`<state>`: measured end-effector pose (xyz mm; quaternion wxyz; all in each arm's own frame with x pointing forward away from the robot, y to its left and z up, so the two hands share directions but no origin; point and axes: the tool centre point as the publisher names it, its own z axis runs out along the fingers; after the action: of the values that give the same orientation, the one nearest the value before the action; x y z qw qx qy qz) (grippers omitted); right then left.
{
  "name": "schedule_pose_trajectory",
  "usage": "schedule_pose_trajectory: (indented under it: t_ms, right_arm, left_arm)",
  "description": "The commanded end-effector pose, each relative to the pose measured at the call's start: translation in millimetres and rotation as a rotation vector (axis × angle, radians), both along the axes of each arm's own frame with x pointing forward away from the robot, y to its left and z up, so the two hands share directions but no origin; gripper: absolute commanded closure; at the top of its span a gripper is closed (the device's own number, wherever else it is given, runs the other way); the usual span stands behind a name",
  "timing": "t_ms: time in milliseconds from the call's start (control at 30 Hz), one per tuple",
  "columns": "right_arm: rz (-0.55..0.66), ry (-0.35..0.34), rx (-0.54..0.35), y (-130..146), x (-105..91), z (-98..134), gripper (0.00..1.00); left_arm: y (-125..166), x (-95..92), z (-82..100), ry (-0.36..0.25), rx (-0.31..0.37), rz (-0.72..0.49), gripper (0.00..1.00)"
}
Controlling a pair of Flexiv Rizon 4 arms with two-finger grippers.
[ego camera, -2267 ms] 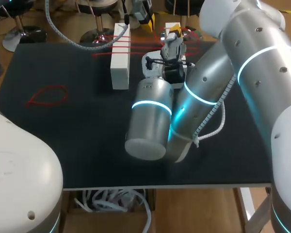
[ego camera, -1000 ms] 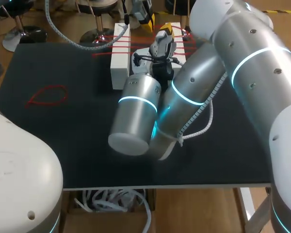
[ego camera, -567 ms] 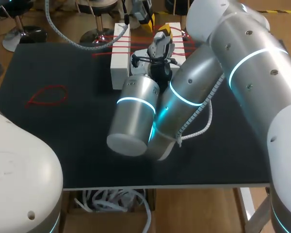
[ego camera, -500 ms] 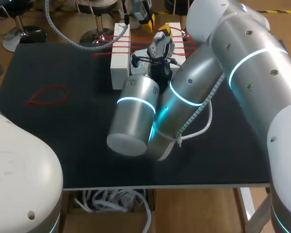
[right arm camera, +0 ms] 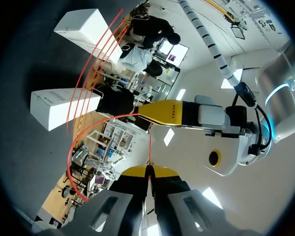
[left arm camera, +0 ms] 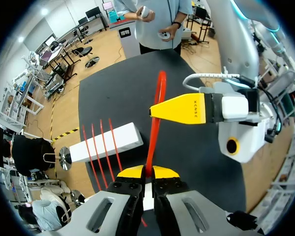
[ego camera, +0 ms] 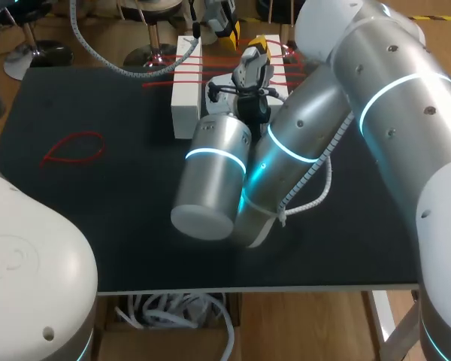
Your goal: Grab the tape and strap the tape.
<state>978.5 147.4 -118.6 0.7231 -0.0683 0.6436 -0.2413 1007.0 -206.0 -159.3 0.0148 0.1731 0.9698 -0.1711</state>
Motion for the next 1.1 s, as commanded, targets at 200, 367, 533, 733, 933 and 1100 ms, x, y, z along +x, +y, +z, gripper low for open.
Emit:
schedule_pose_trajectory:
  t_ms: [200,367,533,733,933,1100]
  right_arm:
    - [0.016,0.015,-0.005,-5,-1.4,5,1.00]
    - [0.018,0.011,-0.005,-3,-2.5,4,1.00]
    - [0.018,0.008,-0.007,-1,-2.9,2,1.00]
    - [0.008,0.006,-0.011,3,-1.9,1,1.00]
    - [0.001,0.005,-0.013,7,-0.5,0,1.00]
    - [-0.005,0.007,-0.017,10,0.3,-2,1.00]
  left_arm:
    - [0,0.3,1.1,0.002,0.005,0.000,1.00]
    - [0,0.3,1.1,0.002,0.005,0.000,1.00]
    - [0,0.3,1.1,0.002,0.005,0.000,1.00]
    - [0,0.3,1.1,0.002,0.005,0.000,1.00]
    - [0,0.3,1.1,0.002,0.005,0.000,1.00]
    - [0,0.3,1.1,0.002,0.005,0.000,1.00]
